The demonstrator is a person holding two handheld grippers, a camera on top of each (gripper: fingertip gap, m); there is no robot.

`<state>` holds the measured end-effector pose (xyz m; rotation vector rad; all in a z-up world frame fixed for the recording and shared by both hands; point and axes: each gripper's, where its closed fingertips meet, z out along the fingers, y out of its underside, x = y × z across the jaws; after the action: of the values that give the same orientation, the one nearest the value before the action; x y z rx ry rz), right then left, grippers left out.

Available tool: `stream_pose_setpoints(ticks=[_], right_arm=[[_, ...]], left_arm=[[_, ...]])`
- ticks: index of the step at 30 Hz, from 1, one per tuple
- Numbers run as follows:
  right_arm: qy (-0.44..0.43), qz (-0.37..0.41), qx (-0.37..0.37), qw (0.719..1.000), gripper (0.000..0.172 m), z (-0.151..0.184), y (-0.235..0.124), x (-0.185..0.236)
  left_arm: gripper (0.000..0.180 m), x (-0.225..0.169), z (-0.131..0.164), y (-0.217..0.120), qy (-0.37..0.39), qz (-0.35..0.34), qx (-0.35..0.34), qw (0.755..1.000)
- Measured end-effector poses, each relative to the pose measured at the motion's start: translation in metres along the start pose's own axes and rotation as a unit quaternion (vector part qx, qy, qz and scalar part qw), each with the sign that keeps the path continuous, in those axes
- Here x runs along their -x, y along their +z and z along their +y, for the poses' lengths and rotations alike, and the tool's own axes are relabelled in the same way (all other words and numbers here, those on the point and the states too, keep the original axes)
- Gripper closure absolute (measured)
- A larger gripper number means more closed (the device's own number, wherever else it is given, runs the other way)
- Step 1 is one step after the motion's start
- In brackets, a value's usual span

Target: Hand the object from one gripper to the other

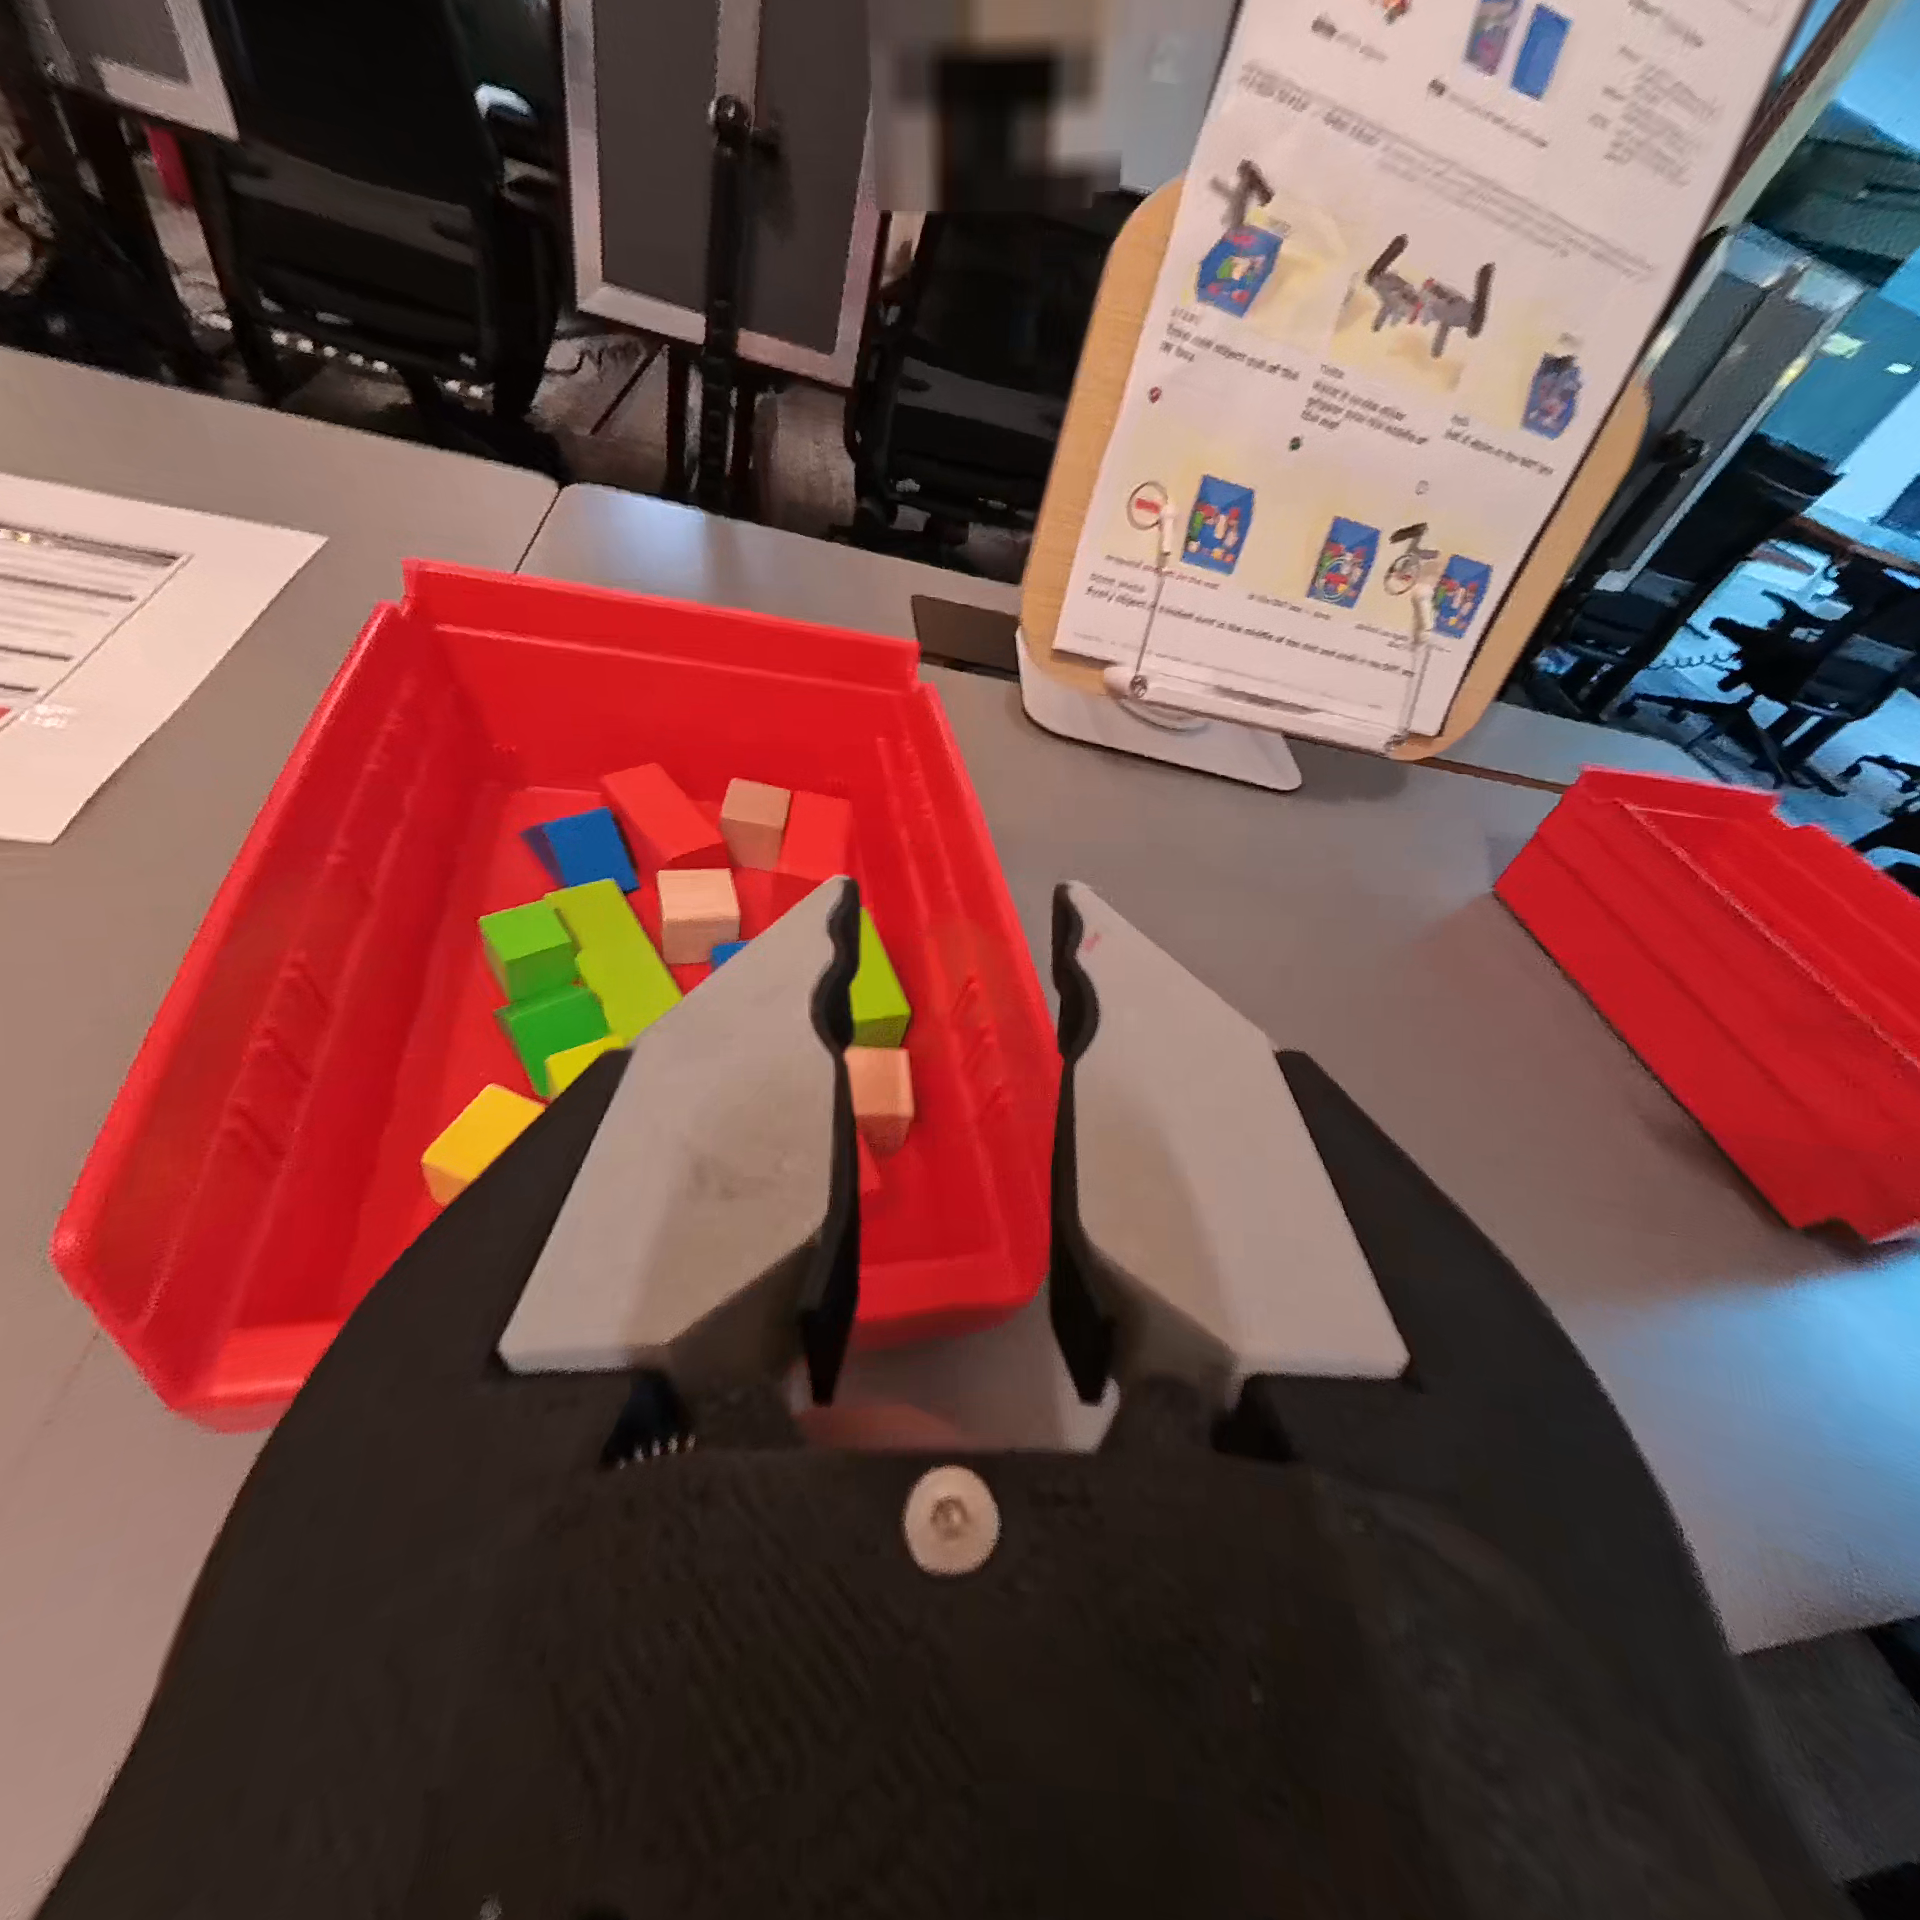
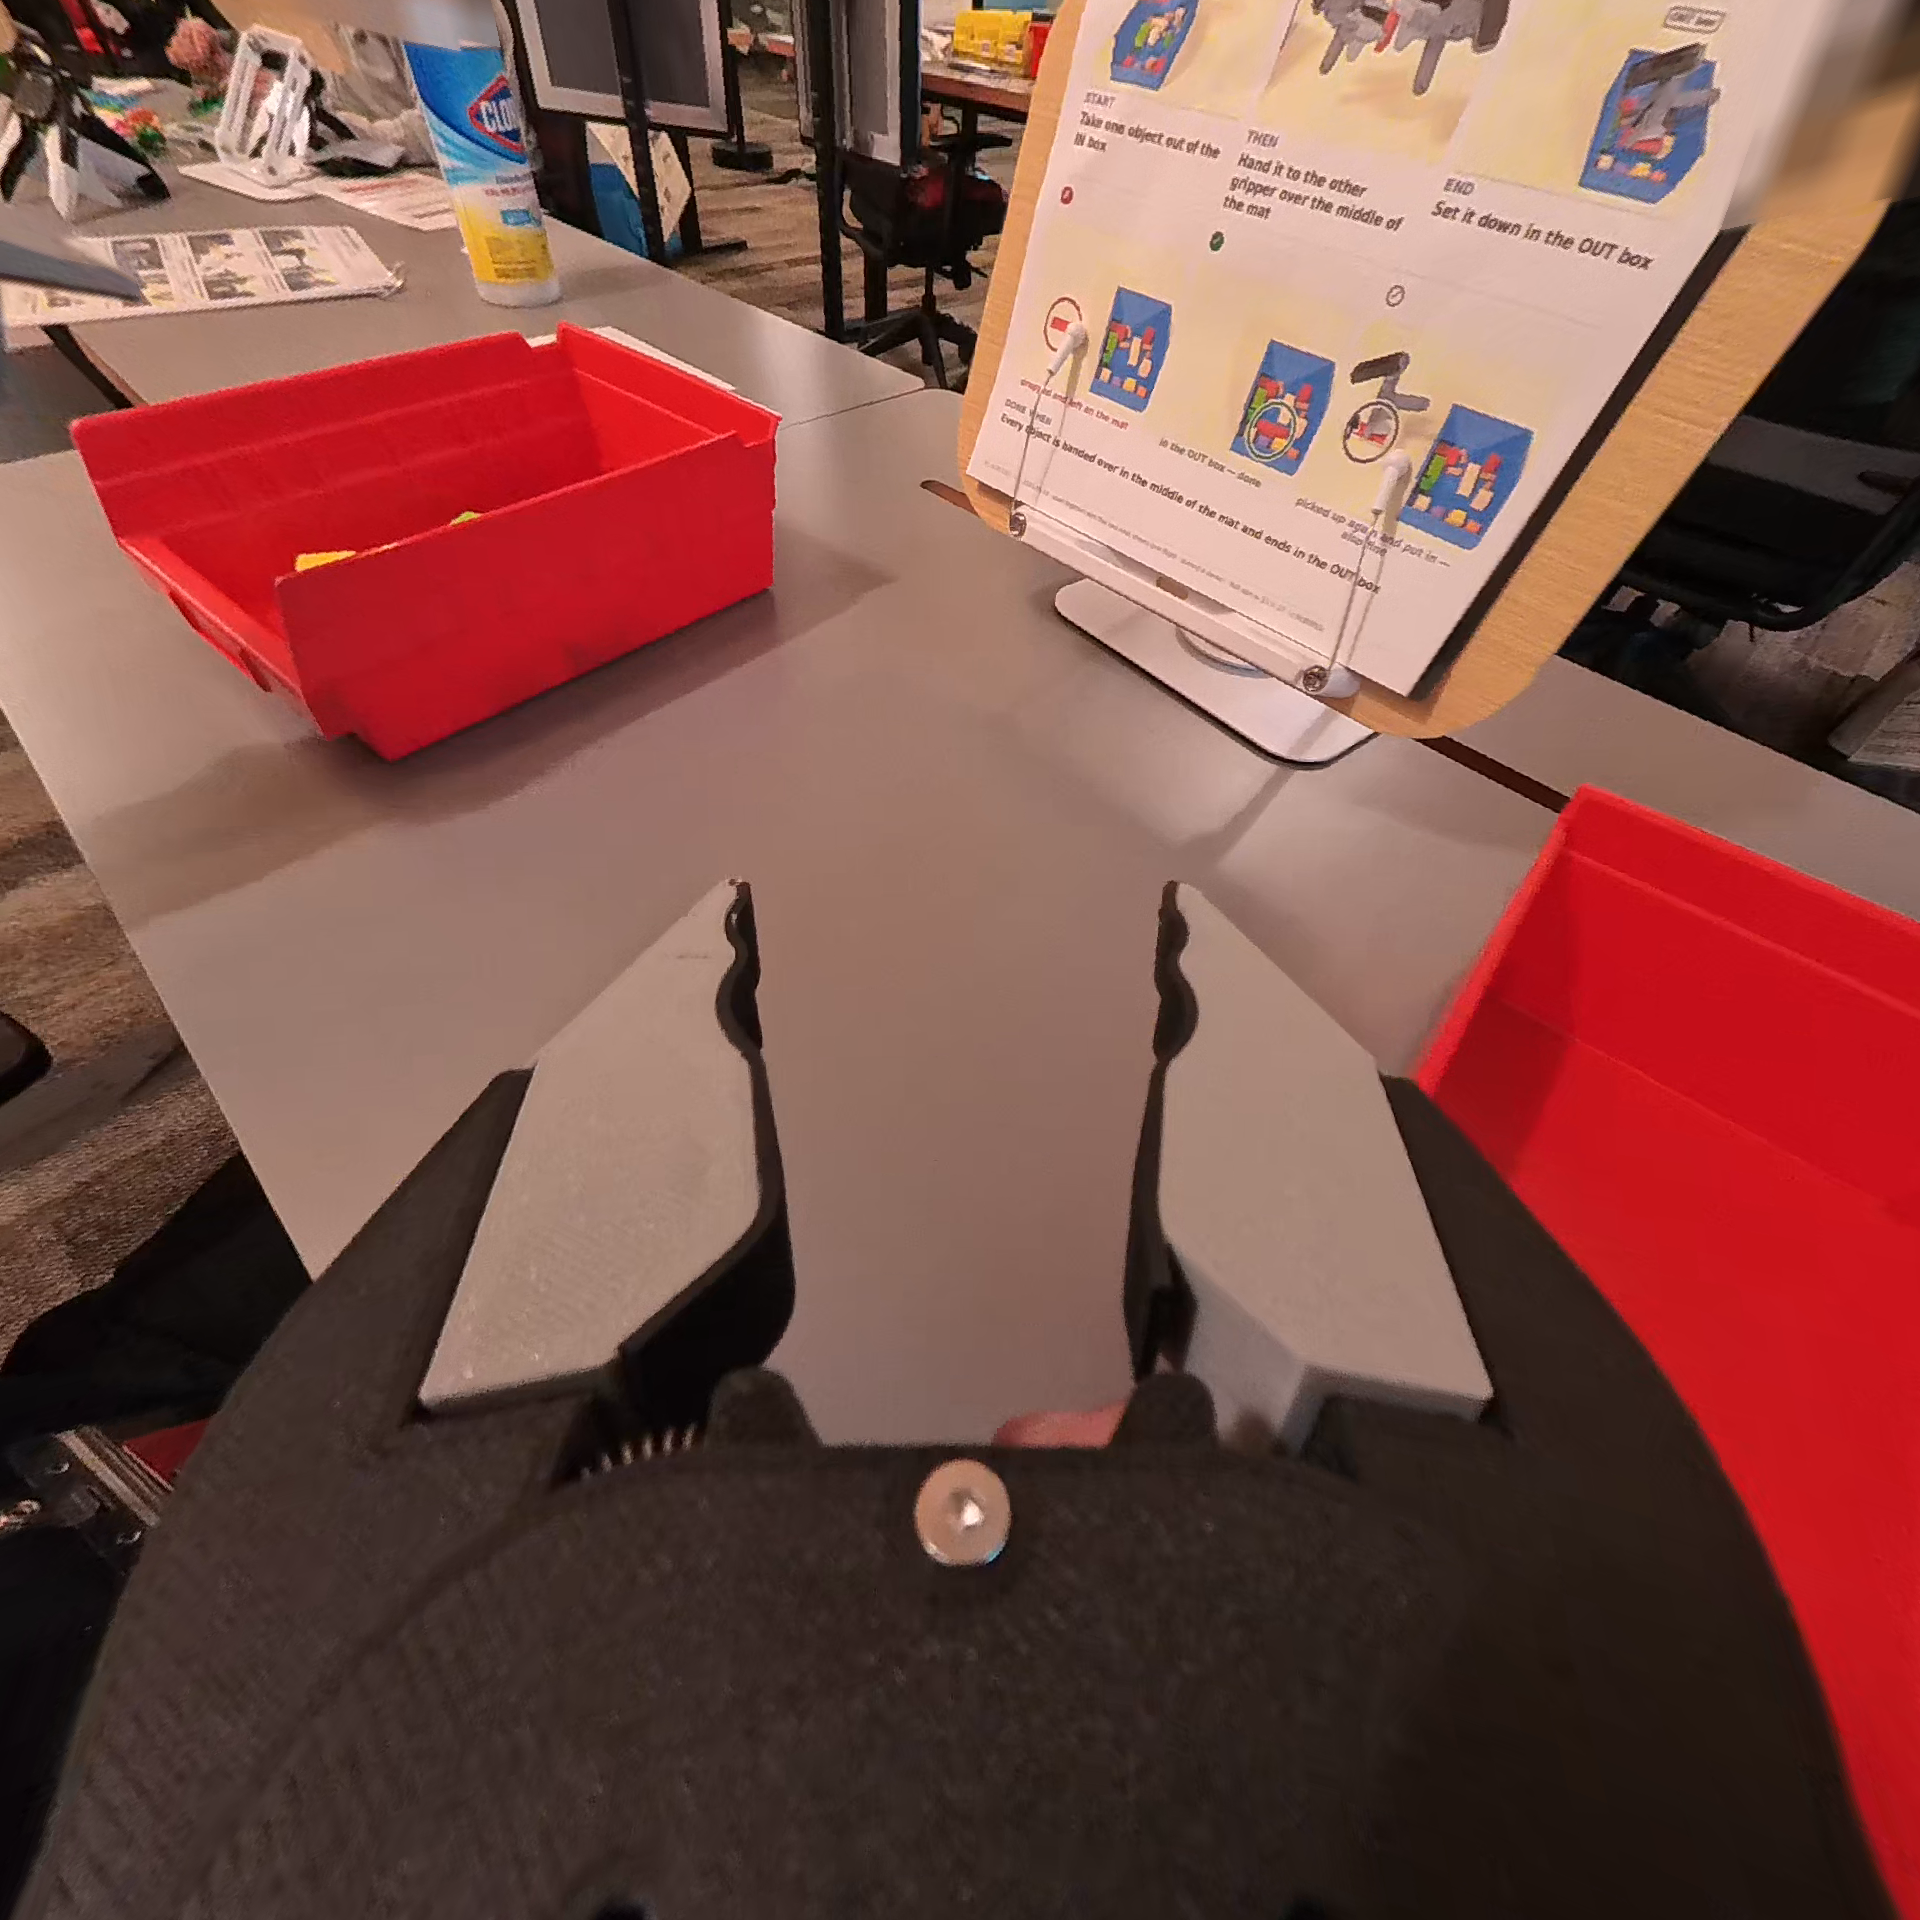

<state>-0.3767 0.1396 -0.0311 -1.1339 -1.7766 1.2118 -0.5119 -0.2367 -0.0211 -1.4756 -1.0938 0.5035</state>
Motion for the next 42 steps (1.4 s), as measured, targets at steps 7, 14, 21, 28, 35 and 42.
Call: stream_pose_setpoints(ticks=[7, 14, 21, 28, 35, 42], right_arm=[[-0.010, -0.005, 0.013, 1.000, 0.097, 0.005, 0.007, 0.004], [-0.011, 0.004, -0.032, 0.999, 0.098, -0.013, -0.005, 0.005], [0.073, -0.046, 0.010, 0.996, 0.091, 0.005, 0.007, 0.006], [0.020, -0.021, 0.013, 0.999, 0.089, 0.004, -0.013, -0.002], [0.029, -0.033, 0.002, 0.999, 0.089, 0.001, -0.022, -0.006], [0.022, -0.023, -0.016, 0.999, 0.090, -0.007, -0.039, -0.010]], left_arm=[[0.145, 0.031, 0.030, 0.017, 0.016, -0.046, 0.064, 0.997], [0.149, 0.014, 0.001, -0.001, 0.030, -0.043, 0.005, 0.999], [0.137, 0.047, 0.042, 0.024, 0.033, -0.072, 0.093, 0.992], [0.126, 0.110, 0.092, 0.039, 0.025, -0.085, 0.245, 0.965], [0.125, 0.127, 0.106, 0.038, 0.114, -0.096, 0.437, 0.887], [0.126, 0.129, 0.120, 0.039, 0.160, -0.057, 0.541, 0.824]])
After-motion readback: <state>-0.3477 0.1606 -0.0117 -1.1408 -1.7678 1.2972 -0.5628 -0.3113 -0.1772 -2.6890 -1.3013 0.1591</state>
